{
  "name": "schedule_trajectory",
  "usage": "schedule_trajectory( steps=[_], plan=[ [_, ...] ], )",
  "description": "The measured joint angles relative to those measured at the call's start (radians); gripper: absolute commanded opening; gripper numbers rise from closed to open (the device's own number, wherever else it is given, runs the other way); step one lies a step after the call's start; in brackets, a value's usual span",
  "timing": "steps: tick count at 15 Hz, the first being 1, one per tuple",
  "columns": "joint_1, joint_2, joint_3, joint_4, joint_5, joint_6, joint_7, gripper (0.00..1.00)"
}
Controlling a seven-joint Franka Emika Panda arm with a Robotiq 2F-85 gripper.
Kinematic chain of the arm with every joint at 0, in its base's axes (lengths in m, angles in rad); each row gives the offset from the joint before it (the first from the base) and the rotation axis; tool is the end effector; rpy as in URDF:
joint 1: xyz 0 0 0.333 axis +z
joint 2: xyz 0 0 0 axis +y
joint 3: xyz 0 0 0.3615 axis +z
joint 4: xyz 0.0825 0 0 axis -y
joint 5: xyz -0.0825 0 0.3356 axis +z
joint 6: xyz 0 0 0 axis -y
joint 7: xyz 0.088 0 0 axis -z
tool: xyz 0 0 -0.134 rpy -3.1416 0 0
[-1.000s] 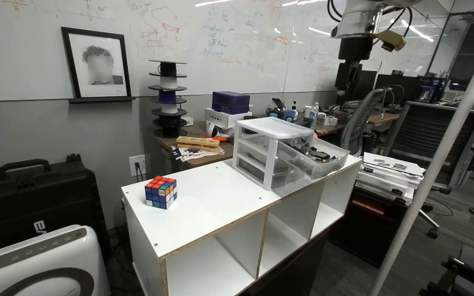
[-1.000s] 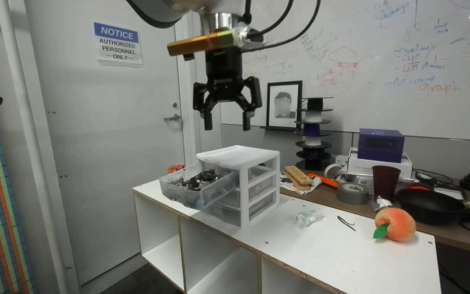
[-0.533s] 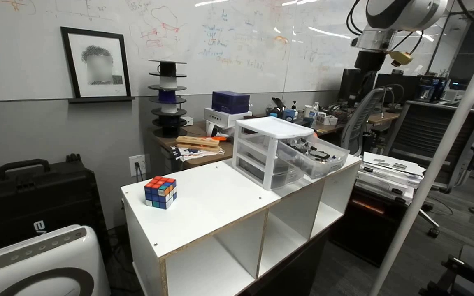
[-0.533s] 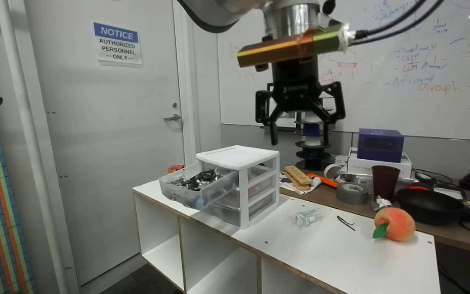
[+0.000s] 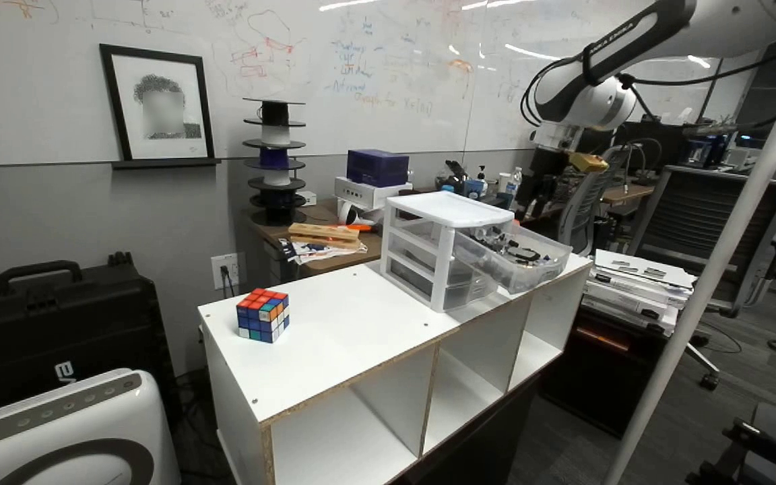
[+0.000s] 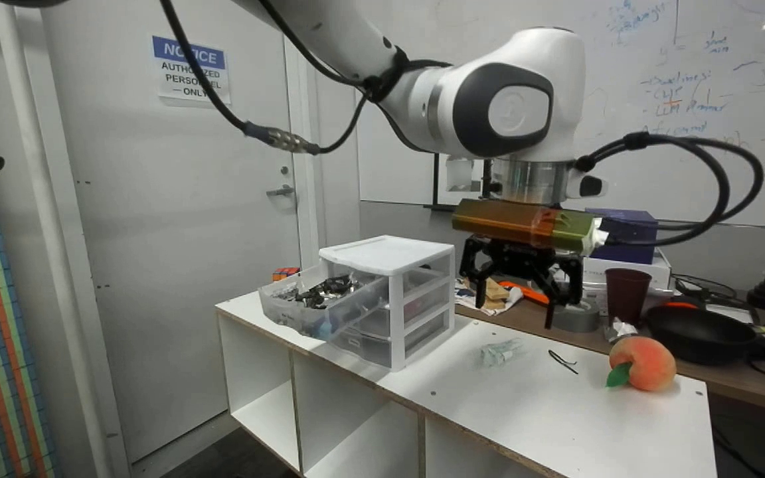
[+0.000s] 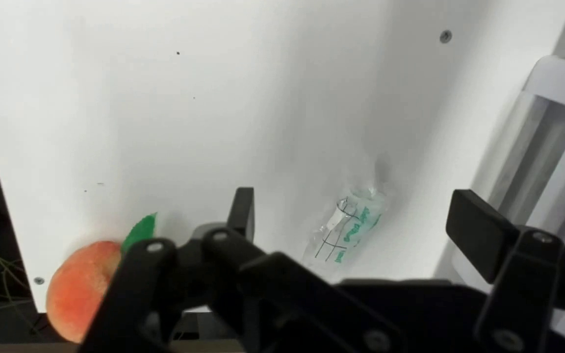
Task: Put the white object and plastic bag on the table in the open drawer and then close the drawer
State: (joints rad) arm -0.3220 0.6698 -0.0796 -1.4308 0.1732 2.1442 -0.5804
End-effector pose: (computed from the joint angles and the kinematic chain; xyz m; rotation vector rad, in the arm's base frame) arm 0.6668 -0.2574 0.3381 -3.0692 -0.1634 -0.1344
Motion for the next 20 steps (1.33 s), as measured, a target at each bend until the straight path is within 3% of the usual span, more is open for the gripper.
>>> schedule_trajectory(
  steps=[5, 13, 14, 20],
  plan=[
    [-0.019, 0.205, 0.049, 0.219, 0.001, -0.005, 0.081, 1.00],
    [-0.024, 0.423, 0.113, 0.495, 0.008, -0.028, 0.198, 1.00],
    [-0.023, 0.442, 0.113, 0.516, 0.005, -0.032, 0.209, 0.81],
    [-0.021, 0.516, 0.103, 0.614, -0.013, -0.078, 0.258, 0.34]
  ],
)
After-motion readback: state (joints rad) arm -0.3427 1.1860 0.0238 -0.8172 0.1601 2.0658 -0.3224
